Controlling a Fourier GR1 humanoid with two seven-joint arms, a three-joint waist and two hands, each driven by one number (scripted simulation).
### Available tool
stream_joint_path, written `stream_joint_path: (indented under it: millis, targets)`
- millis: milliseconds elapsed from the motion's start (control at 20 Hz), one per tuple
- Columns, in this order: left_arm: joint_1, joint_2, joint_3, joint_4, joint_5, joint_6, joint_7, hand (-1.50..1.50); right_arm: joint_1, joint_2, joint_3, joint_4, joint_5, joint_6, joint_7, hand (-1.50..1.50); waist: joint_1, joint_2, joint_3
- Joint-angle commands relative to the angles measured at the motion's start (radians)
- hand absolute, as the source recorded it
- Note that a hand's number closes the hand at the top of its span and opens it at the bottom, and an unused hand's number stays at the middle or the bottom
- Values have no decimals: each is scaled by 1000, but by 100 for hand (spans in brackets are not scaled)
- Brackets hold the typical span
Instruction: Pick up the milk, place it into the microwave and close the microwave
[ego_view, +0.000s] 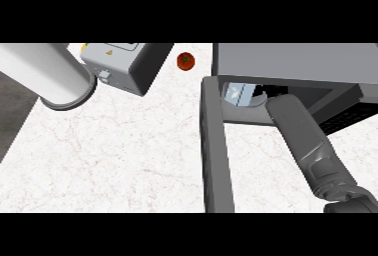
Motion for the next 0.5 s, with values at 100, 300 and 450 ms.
stream_joint_path:
  millis: [100,300,450]
  targets:
    - [-52,19,-1,13,-13,5,24,-150,-60,-48,-90,60,-51,-100,26,-150,29,21,1]
    - [-93,23,3,38,-51,23,28,-150,-72,-48,-63,92,-1,-209,4,-150,36,24,-1]
    - [-133,26,-3,41,-61,27,27,-150,-63,-68,-25,144,43,-181,-7,-150,39,29,0]
